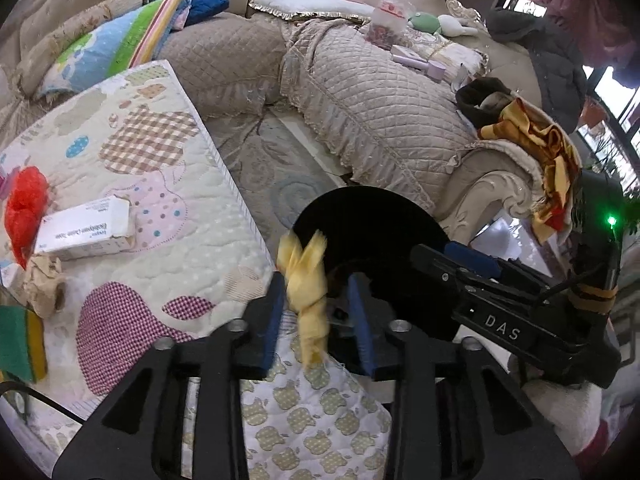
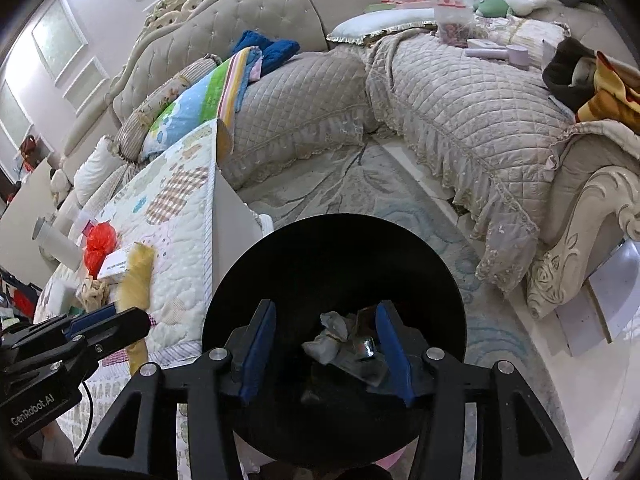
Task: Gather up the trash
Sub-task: 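Carry the toothpaste box and yellow cloth over the black bin and open both grippers, then move both grippers back over the items on the quilt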
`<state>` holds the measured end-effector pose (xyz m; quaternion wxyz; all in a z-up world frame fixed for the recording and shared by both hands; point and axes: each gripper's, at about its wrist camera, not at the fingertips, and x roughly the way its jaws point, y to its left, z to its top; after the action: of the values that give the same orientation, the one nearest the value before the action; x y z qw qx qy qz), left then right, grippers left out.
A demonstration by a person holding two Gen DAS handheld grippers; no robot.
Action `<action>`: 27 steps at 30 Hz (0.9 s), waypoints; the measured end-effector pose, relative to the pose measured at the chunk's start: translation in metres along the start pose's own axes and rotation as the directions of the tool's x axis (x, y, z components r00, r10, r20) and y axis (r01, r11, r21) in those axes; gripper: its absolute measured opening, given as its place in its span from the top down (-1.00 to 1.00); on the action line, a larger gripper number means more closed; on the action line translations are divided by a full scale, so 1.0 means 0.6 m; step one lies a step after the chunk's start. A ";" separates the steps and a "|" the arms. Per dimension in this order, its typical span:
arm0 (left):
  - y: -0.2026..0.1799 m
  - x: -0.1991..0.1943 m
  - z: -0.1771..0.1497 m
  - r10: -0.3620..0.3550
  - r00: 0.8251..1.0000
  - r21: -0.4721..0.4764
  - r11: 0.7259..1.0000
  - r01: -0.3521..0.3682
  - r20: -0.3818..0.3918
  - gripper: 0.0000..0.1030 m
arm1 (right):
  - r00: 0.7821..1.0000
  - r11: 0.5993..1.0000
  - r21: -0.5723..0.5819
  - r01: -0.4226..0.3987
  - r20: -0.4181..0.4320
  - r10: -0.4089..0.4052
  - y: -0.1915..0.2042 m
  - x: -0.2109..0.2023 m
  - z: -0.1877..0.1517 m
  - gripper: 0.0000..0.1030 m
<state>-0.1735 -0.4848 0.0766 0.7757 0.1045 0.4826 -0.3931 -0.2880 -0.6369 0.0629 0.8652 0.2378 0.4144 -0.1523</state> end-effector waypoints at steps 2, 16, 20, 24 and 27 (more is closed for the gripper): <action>0.002 -0.003 -0.001 -0.006 1.000 -0.009 1.000 0.006 0.001 0.30 | 1.000 1.000 -0.006 0.002 0.001 -0.002 0.003 -0.003 -0.001 0.03; 0.044 -0.073 -0.017 0.069 0.997 -0.053 0.996 -0.066 0.047 0.30 | 0.997 0.992 -0.103 0.066 0.048 -0.062 0.073 -0.020 -0.011 0.03; 0.075 -0.103 -0.028 0.094 0.994 -0.086 0.992 -0.089 0.060 0.30 | 0.994 0.986 -0.135 0.094 0.063 -0.087 0.101 -0.022 -0.014 0.03; 0.106 -0.133 -0.038 0.122 0.990 -0.113 0.987 -0.113 0.073 0.30 | 0.994 0.982 -0.162 0.095 0.070 -0.085 0.131 -0.021 -0.014 0.03; 0.133 -0.165 -0.049 0.142 0.985 -0.139 0.982 -0.128 0.098 0.30 | 0.995 0.979 -0.185 0.085 0.074 -0.072 0.158 -0.020 -0.014 0.03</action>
<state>-0.1586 -0.3655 0.1264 0.8307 0.0641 0.4567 -0.3119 -0.2572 -0.5521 0.0951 0.8905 0.1331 0.4066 -0.1545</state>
